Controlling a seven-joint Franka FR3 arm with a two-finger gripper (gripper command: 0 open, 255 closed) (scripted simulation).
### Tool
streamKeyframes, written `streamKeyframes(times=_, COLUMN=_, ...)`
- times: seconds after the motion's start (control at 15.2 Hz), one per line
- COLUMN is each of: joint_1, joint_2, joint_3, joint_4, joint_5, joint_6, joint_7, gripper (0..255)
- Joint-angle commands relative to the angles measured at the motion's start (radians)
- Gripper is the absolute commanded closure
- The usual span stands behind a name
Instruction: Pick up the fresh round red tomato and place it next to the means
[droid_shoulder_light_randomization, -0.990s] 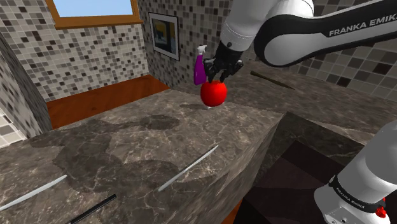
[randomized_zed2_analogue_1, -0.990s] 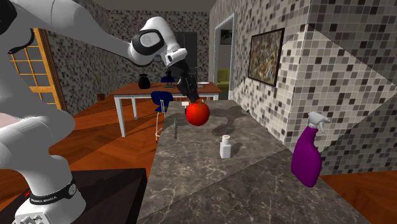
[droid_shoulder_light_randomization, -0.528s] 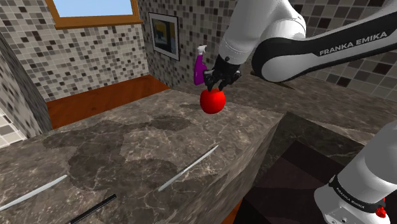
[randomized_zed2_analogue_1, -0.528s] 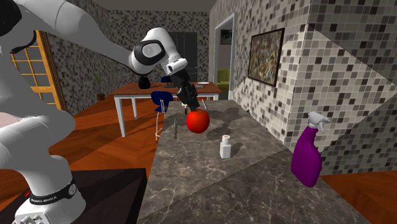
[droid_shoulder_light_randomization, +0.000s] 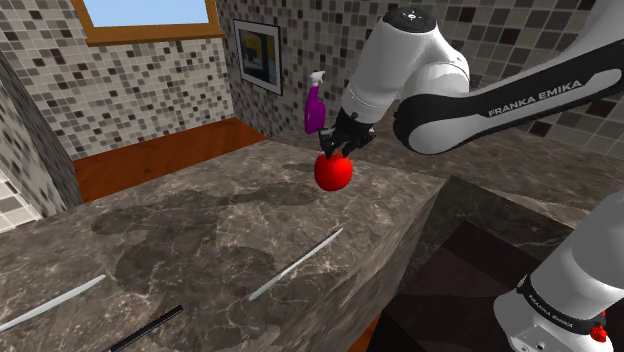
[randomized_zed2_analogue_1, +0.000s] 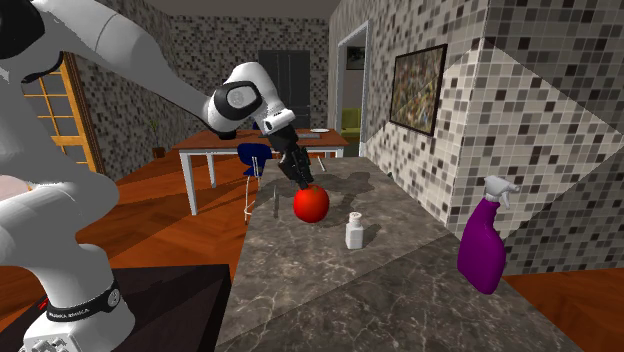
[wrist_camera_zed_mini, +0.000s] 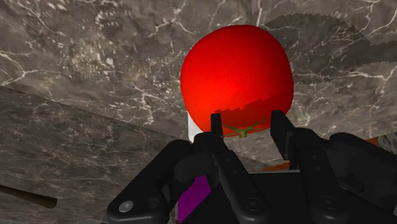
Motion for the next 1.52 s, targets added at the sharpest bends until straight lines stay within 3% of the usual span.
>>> streamKeyframes(times=0.0, joint_1=-0.008, joint_2=0.013, joint_3=0.01, joint_4=-0.016, joint_5=-0.018, joint_6=0.026, joint_7=0.02, gripper=255)
streamKeyframes(times=0.26, joint_1=-0.026, joint_2=0.039, joint_3=0.029, joint_4=-0.041, joint_5=-0.056, joint_6=0.072, joint_7=0.059, gripper=255)
streamKeyframes(times=0.73, joint_1=-0.026, joint_2=0.039, joint_3=0.029, joint_4=-0.041, joint_5=-0.056, joint_6=0.072, joint_7=0.059, gripper=255)
streamKeyframes(times=0.79, joint_1=-0.026, joint_2=0.039, joint_3=0.029, joint_4=-0.041, joint_5=-0.056, joint_6=0.072, joint_7=0.059, gripper=0)
streamKeyframes(times=1.12, joint_1=-0.026, joint_2=0.039, joint_3=0.029, joint_4=-0.041, joint_5=-0.056, joint_6=0.072, joint_7=0.059, gripper=0)
streamKeyframes(times=1.32, joint_1=0.03, joint_2=-0.054, joint_3=-0.004, joint_4=-0.031, joint_5=0.036, joint_6=-0.019, joint_7=-0.005, gripper=0)
streamKeyframes(times=1.45, joint_1=0.044, joint_2=-0.076, joint_3=-0.012, joint_4=-0.026, joint_5=0.053, joint_6=-0.044, joint_7=-0.017, gripper=0)
